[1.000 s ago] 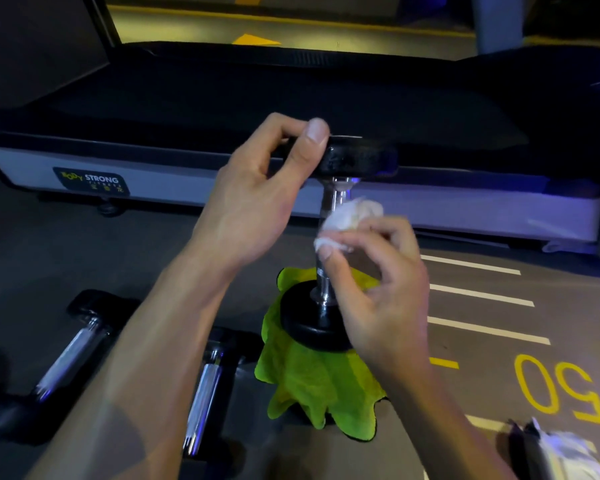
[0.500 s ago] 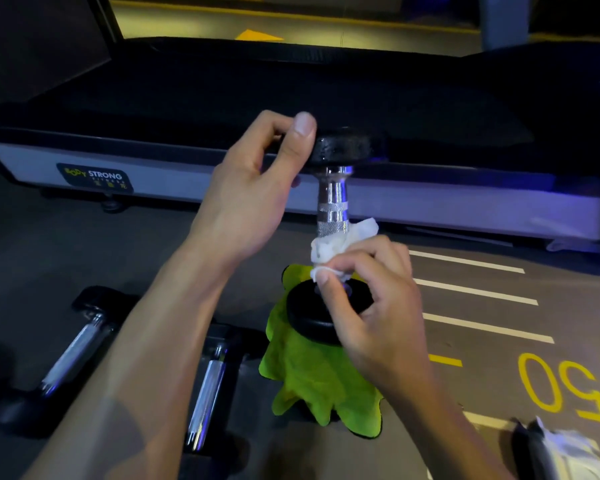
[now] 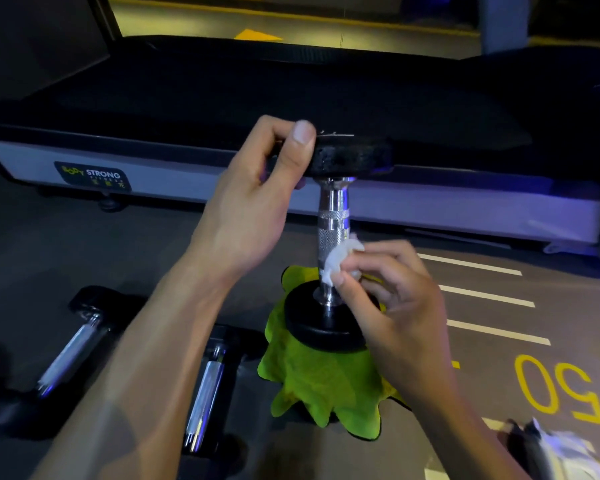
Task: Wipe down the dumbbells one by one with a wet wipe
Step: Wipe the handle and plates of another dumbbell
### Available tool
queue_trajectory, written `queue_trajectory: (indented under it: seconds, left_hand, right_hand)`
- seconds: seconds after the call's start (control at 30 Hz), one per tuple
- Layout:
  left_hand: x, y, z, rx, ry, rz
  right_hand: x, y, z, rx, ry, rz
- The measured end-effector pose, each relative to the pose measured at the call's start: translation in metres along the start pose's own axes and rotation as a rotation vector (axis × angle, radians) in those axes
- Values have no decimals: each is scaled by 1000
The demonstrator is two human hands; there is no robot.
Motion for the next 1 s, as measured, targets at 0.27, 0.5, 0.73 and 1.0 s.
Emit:
queue_trajectory:
  seconds: [0.27, 0.5, 0.73, 1.0]
  left_hand:
    - [4, 10, 4, 40, 4, 3]
    - [4, 11, 7, 32, 26, 23]
    - [7, 14, 7, 45, 32, 53]
    - [7, 14, 7, 61, 18, 73]
  right_hand:
    - [6, -25, -35, 0, 37, -168]
    - [5, 16, 3, 116, -139, 193]
    - [21, -27, 28, -94, -277, 617]
    - [45, -24, 23, -125, -229, 748]
Point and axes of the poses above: each hand's wrist, its own z-axis away from the middle knuckle, its own x-axis out of the palm, y = z × x, the point moved 10 cm from there along -z, towards the middle knuckle, and after that the axes turned 8 degrees about -z, right-handed, at the moved point
